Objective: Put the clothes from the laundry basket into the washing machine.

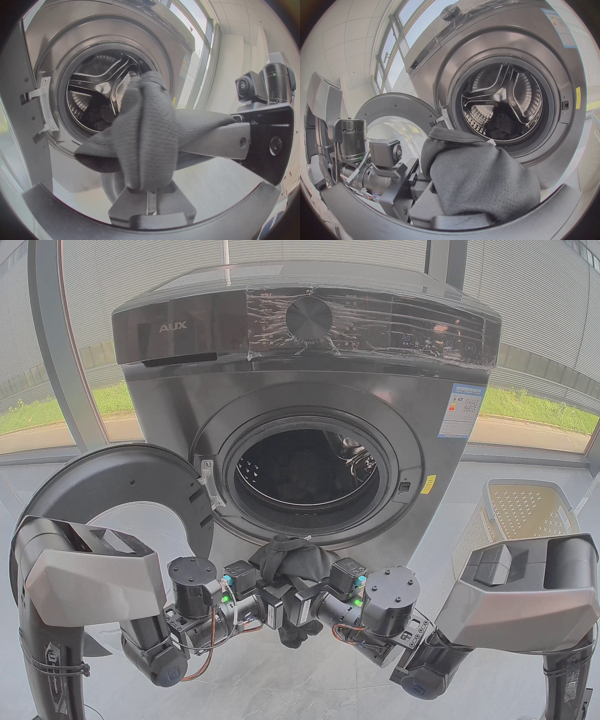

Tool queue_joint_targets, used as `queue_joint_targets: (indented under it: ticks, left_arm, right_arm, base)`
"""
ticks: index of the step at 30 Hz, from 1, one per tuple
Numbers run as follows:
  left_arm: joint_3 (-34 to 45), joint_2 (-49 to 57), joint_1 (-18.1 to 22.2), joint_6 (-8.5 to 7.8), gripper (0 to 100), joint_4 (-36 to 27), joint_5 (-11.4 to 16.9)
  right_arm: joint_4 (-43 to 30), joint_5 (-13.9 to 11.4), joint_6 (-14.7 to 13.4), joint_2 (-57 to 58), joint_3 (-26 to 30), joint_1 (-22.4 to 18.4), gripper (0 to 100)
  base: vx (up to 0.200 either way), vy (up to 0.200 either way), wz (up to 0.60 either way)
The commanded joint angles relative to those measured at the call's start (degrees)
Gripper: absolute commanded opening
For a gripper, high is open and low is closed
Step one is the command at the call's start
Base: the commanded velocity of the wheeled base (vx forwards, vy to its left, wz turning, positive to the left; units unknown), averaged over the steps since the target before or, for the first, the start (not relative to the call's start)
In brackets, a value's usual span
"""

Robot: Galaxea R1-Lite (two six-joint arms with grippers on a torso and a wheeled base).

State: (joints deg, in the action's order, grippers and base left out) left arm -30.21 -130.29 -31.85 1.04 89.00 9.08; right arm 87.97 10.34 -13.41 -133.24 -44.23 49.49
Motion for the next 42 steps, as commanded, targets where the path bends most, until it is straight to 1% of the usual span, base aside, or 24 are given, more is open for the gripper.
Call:
queue_joint_targets:
  ticks: [1, 4, 7, 9, 11, 17, 18, 21, 24, 26, 27, 28, 29, 30, 31, 33, 34, 35, 36, 38, 39, 40, 41, 42]
  left_arm:
    - [-0.64, -0.14, 1.18, 0.02, 0, 0.03, -0.56]
    - [-0.64, 0.57, 2.23, 0.19, 0, 0.03, -1.61]
    - [-0.47, 1.18, 2.41, 0.28, 0, 0.03, -1.96]
    - [0.24, 2.68, 2.41, 0.46, 0, 0.03, -2.05]
    - [0.50, 3.29, 2.32, 0.46, 0, 0.03, -2.05]
    - [0.68, 4.17, 2.23, 0.55, 0, 0.03, -2.23]
    - [0.68, 4.26, 2.23, 0.55, 0, 0.03, -2.23]
    - [0.68, 4.35, 2.32, 0.55, 0, 0.03, -2.31]
    - [0.68, 5.31, 2.32, 0.81, 0, 0.03, -3.28]
    - [0.76, 6.72, 2.32, 0.90, 0, 0.03, -3.28]
    - [0.76, 6.89, 2.32, 0.90, 0, 0.03, -3.28]
    - [0.85, 8.39, 2.23, 0.90, 0, 0.03, -3.28]
    - [1.03, 9.00, 2.15, 0.99, 0, -0.06, -3.28]
    - [1.03, 9.18, 2.15, 0.99, 0, 0.03, -3.28]
    - [1.73, 10.94, 1.97, 1.07, 0, -0.06, -3.37]
    - [2.61, 13.49, 1.71, 1.34, 0, -0.06, -3.37]
    - [2.70, 13.75, 1.71, 1.34, 0, -0.06, -3.37]
    - [3.58, 16.04, 1.53, 1.78, 0, -0.06, -3.72]
    - [3.93, 17.44, 1.18, 2.22, 0, -0.23, -4.60]
    - [4.10, 18.50, 0.74, 3.62, 0, -0.15, -6.45]
    - [4.10, 18.50, 0.74, 3.62, 0, -0.15, -6.45]
    - [3.75, 19.29, 0.48, 4.94, 0, -0.06, -9.17]
    - [3.75, 20.43, 0.13, 5.29, 0, -0.06, -10.49]
    - [3.75, 20.43, 0.13, 5.29, 0, -0.06, -10.49]
  right_arm:
    - [-0.08, 0.12, -0.13, -0.17, 0.19, -0.19, 0]
    - [-0.16, 0.21, -0.13, -0.70, 0.28, -0.54, 0]
    - [-0.34, 0.21, -0.13, -0.70, 0.37, -0.89, 0]
    - [-0.52, 1.88, -0.21, -0.70, 0.37, -1.24, 0]
    - [-0.69, 2.49, -0.30, -0.79, 0.28, -1.68, 0]
    - [-0.60, 2.49, -0.65, -0.70, 0.55, -1.77, 0]
    - [-0.60, 2.49, -0.65, -0.61, 0.55, -1.59, 100]
    - [-0.78, 2.49, -0.74, 0.09, 0.90, -1.15, 100]
    - [-0.96, 1.79, 0.05, 3.78, 5.91, -1.07, 100]
    - [-1.40, 1.53, 0.23, 6.77, 10.21, -0.98, 100]
    - [-1.48, 1.44, 0.31, 7.12, 11.00, -0.98, 100]
    - [-2.01, 0.30, 1.19, 9.49, 16.98, -1.07, 100]
    - [-1.75, -0.49, 2.07, 10.64, 20.41, -1.15, 100]
    - [-1.66, -0.67, 2.16, 10.72, 20.94, -1.15, 100]
    - [-1.22, -1.37, 2.34, 12.04, 25.59, -0.98, 100]
    - [-1.13, -1.55, 2.42, 13.80, 29.37, -1.07, 100]
    - [-1.13, -1.55, 2.42, 14.06, 29.55, -1.07, 100]
    - [-1.22, -1.64, 2.34, 16.44, 31.04, -1.68, 100]
    - [-1.31, -1.55, 2.60, 17.84, 31.57, -1.94, 100]
    - [-1.40, -1.46, 3.13, 20.30, 32.19, -3.79, 100]
    - [-1.40, -1.46, 3.13, 20.30, 32.19, -3.79, 100]
    - [-2.01, -1.55, 3.48, 22.85, 32.01, -6.87, 100]
    - [-2.10, -1.46, 3.74, 23.47, 31.83, -8.54, 100]
    - [-2.10, -1.46, 3.74, 23.47, 31.83, -8.54, 100]
  base:
    - [0.000, 0.000, 0.00]
    - [0.000, 0.000, 0.00]
    - [0.000, 0.000, 0.00]
    - [0.000, 0.000, 0.00]
    - [0.000, 0.000, 0.00]
    - [0.000, 0.000, 0.00]
    - [0.000, 0.000, 0.00]
    - [0.000, 0.000, 0.00]
    - [0.000, 0.000, 0.00]
    - [0.000, 0.000, 0.00]
    - [0.000, 0.000, 0.00]
    - [0.000, 0.000, 0.00]
    - [0.000, 0.000, 0.00]
    - [0.000, 0.000, 0.00]
    - [0.000, 0.000, 0.00]
    - [0.000, 0.000, 0.00]
    - [0.000, 0.000, 0.00]
    - [0.000, 0.000, 0.00]
    - [0.000, 0.000, 0.00]
    - [0.000, 0.000, 0.00]
    - [0.000, 0.000, 0.00]
    - [0.000, 0.000, 0.00]
    - [0.000, 0.000, 0.00]
    - [0.000, 0.000, 0.00]
